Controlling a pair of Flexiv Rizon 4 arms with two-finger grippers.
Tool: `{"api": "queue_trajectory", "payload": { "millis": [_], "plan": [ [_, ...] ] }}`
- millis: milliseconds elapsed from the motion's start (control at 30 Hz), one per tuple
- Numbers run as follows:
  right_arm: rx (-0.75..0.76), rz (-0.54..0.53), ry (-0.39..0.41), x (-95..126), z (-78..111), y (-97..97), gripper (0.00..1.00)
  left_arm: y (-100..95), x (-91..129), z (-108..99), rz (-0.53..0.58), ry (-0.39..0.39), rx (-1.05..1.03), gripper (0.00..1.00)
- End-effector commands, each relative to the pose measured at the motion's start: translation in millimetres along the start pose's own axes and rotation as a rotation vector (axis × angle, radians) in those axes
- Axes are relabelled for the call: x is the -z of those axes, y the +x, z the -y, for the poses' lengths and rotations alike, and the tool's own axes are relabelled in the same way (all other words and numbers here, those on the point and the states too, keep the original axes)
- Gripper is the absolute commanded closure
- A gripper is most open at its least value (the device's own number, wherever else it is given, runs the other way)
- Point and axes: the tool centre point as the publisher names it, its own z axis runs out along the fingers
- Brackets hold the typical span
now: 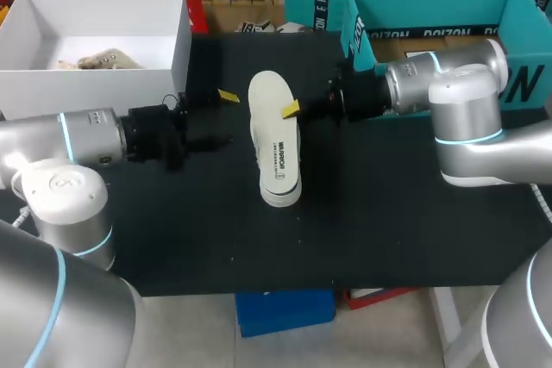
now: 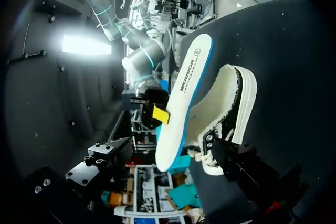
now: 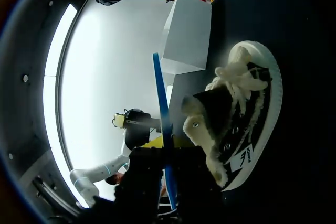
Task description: Take the shoe out of the shoebox, open the shoe tongue, remove and reinsert the insole, then place the shoe into the shoebox
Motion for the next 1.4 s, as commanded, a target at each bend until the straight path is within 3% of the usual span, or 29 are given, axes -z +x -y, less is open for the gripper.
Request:
{"api": "queue_trajectory", "payload": {
  "millis": [33, 500, 1000, 1233, 1400],
  "plan": [
    [0.0, 0.001, 0.0, -0.9, -0.3, -0.4, 1.0, 3.2, 0.3, 2.7, 0.159, -0.007, -0.004, 0.0],
    [0.0, 0.001, 0.0, -0.9, -0.3, -0.4, 1.0, 3.2, 0.3, 2.7, 0.159, -0.007, -0.004, 0.0],
    [0.0, 0.001, 0.0, -0.9, -0.3, -0.4, 1.0, 10.4, -8.6, 29.2, 0.168, -0.175, -0.021, 0.0],
    [0.0, 0.001, 0.0, -0.9, -0.3, -0.4, 1.0, 14.6, -14.0, 16.4, 0.211, -0.249, 0.001, 0.0],
    [0.0, 0.001, 0.0, -0.9, -0.3, -0.4, 1.0, 9.0, -23.6, 5.5, 0.229, -0.247, -0.012, 0.0]
  ]
}}
